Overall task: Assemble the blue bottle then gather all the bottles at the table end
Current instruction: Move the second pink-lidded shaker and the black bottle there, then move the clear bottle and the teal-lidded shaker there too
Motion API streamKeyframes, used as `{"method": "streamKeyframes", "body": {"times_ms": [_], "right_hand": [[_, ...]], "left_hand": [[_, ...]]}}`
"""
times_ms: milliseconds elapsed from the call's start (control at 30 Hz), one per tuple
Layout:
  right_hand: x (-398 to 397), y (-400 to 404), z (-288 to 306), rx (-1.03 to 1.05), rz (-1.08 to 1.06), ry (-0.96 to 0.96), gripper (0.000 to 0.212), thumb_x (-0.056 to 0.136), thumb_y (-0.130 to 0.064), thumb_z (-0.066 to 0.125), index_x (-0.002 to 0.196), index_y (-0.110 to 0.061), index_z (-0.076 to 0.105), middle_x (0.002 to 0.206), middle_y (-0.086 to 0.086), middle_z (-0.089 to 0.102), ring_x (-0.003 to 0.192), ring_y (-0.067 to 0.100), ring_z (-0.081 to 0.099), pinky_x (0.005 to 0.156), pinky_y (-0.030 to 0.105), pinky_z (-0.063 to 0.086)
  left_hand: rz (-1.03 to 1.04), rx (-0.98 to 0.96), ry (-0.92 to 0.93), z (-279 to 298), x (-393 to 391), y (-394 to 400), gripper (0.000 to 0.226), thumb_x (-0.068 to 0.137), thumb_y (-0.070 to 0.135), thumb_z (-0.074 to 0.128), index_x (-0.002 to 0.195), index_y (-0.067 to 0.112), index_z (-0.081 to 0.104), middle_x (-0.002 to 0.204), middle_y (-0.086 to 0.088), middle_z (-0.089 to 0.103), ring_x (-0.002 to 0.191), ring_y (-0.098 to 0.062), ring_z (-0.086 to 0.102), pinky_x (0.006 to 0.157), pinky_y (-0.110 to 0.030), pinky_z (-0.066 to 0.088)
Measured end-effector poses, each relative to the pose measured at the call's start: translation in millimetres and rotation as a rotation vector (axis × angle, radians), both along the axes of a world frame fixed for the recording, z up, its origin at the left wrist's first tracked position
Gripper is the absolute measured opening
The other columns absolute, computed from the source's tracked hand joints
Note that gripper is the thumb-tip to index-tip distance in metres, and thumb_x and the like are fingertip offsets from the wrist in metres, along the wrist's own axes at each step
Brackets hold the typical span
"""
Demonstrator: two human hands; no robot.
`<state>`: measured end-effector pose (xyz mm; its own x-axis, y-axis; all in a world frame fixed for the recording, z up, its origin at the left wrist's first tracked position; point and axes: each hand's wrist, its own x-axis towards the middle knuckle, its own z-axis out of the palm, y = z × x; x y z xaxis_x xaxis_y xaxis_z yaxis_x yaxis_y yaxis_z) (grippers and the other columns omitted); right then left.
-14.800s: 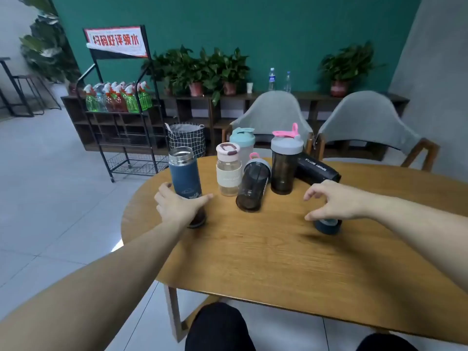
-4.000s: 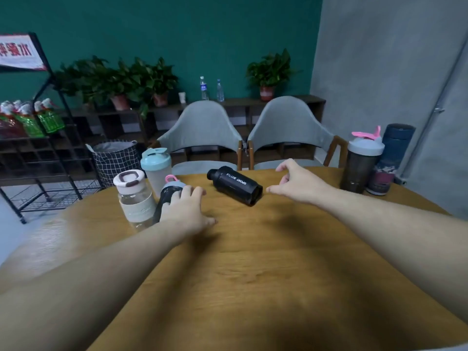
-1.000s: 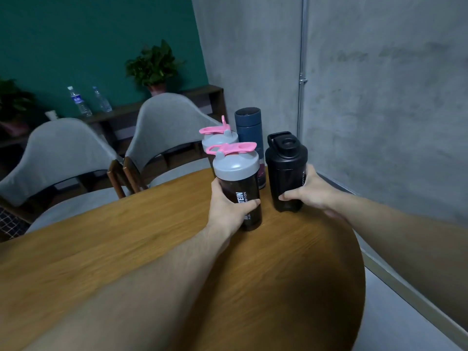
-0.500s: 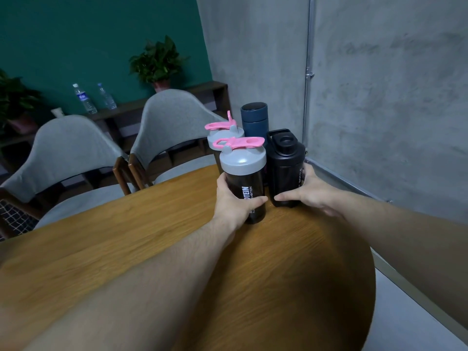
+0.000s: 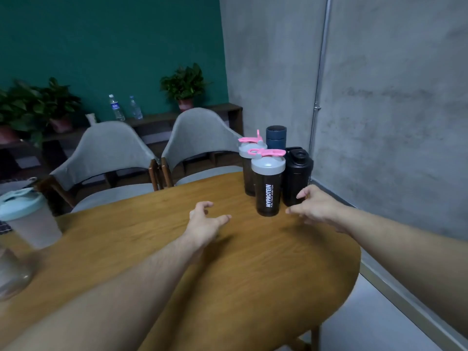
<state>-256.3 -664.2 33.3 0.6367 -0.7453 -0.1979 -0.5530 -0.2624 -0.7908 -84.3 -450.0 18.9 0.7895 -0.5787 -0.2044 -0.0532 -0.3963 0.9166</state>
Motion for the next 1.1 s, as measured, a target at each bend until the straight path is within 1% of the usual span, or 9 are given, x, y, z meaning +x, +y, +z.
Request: {"method": "streamKeyframes", "body": {"times_ms": [133, 267, 367, 500, 600, 700, 800, 967, 1100], "right_hand": [[18.4, 63.4, 18.2, 0.012, 0.090, -0.058, 0.048, 0.080, -0.024, 0.083, 0.115, -0.020, 0.051, 0.097, 0.006, 0.063, 0.086, 0.019, 0.064, 0.084, 0.040, 0.059], [49.7, 126.6, 27.1, -0.023, 0.198, -0.068, 0.043, 0.083, -0.032, 0.079, 0.116, -0.023, 0.052, 0.099, 0.003, 0.061, 0.091, 0.016, 0.065, 0.083, 0.037, 0.061], [78.4, 170.2, 25.9, -0.042, 0.305, -0.042, 0.038, 0.087, -0.036, 0.074, 0.117, -0.026, 0.052, 0.112, 0.005, 0.063, 0.099, 0.018, 0.066, 0.082, 0.037, 0.061], [117.2, 222.6, 22.8, -0.040, 0.440, -0.018, 0.039, 0.090, -0.035, 0.072, 0.121, -0.029, 0.049, 0.119, 0.004, 0.060, 0.102, 0.017, 0.063, 0.080, 0.034, 0.059], [146.7, 251.4, 17.9, -0.047, 0.485, -0.014, 0.045, 0.087, -0.038, 0.073, 0.123, -0.031, 0.047, 0.123, 0.004, 0.059, 0.106, 0.020, 0.062, 0.082, 0.035, 0.059], [179.3, 276.0, 10.3, -0.049, 0.515, -0.004, 0.052, 0.085, -0.041, 0.074, 0.126, -0.032, 0.044, 0.123, 0.003, 0.061, 0.104, 0.021, 0.064, 0.085, 0.038, 0.060], [210.7, 297.4, 4.4, -0.046, 0.528, -0.012, 0.057, 0.085, -0.041, 0.075, 0.131, -0.029, 0.043, 0.116, 0.005, 0.063, 0.103, 0.023, 0.065, 0.087, 0.041, 0.059], [267.4, 318.8, -5.4, -0.038, 0.542, -0.014, 0.063, 0.081, -0.042, 0.079, 0.129, -0.027, 0.041, 0.113, 0.011, 0.066, 0.096, 0.021, 0.065, 0.092, 0.046, 0.057], [319.2, 333.1, -10.4, -0.025, 0.556, -0.030, 0.079, 0.077, -0.045, 0.083, 0.139, -0.025, 0.039, 0.112, 0.004, 0.061, 0.103, 0.020, 0.062, 0.096, 0.044, 0.054]], "left_hand": [[0.097, -0.001, 0.058, 8.7, 6.6, 69.5, 0.041, 0.094, 0.029, 0.071, 0.130, 0.020, 0.054, 0.117, -0.002, 0.060, 0.104, -0.021, 0.061, 0.086, -0.043, 0.056], [0.203, -0.011, 0.062, 12.2, 10.9, 139.1, 0.029, 0.095, 0.029, 0.069, 0.119, 0.016, 0.060, 0.112, -0.005, 0.066, 0.094, -0.023, 0.064, 0.079, -0.039, 0.055], [0.300, -0.022, 0.042, 6.9, 19.0, 191.3, 0.023, 0.094, 0.033, 0.069, 0.105, 0.015, 0.061, 0.093, -0.004, 0.062, 0.079, -0.021, 0.057, 0.062, -0.032, 0.044], [0.482, -0.041, 0.042, -8.7, 42.9, 251.6, 0.035, 0.086, 0.039, 0.076, 0.089, 0.019, 0.047, 0.075, -0.003, 0.049, 0.065, -0.019, 0.041, 0.055, -0.033, 0.032], [0.665, -0.043, 0.007, -16.3, 63.0, 286.3, 0.047, 0.081, 0.039, 0.082, 0.093, 0.016, 0.042, 0.087, -0.006, 0.050, 0.070, -0.019, 0.042, 0.062, -0.034, 0.036], [0.831, -0.014, -0.036, -18.7, 86.9, 315.6, 0.067, 0.073, 0.042, 0.089, 0.113, 0.011, 0.044, 0.122, -0.012, 0.050, 0.103, -0.029, 0.054, 0.090, -0.042, 0.048], [0.946, 0.043, -0.088, -21.6, 113.4, 335.5, 0.103, 0.063, 0.052, 0.092, 0.139, 0.010, 0.037, 0.145, -0.014, 0.039, 0.134, -0.035, 0.042, 0.112, -0.048, 0.038], [0.894, 0.002, -0.175, -25.8, 155.7, 347.9, 0.128, 0.059, 0.053, 0.094, 0.157, 0.018, 0.020, 0.160, -0.013, 0.028, 0.147, -0.034, 0.029, 0.119, -0.052, 0.029], [0.803, -0.070, -0.233, -31.4, 189.2, 350.2, 0.130, 0.057, 0.048, 0.097, 0.158, 0.020, 0.021, 0.159, -0.008, 0.034, 0.146, -0.029, 0.036, 0.118, -0.053, 0.034]]}}
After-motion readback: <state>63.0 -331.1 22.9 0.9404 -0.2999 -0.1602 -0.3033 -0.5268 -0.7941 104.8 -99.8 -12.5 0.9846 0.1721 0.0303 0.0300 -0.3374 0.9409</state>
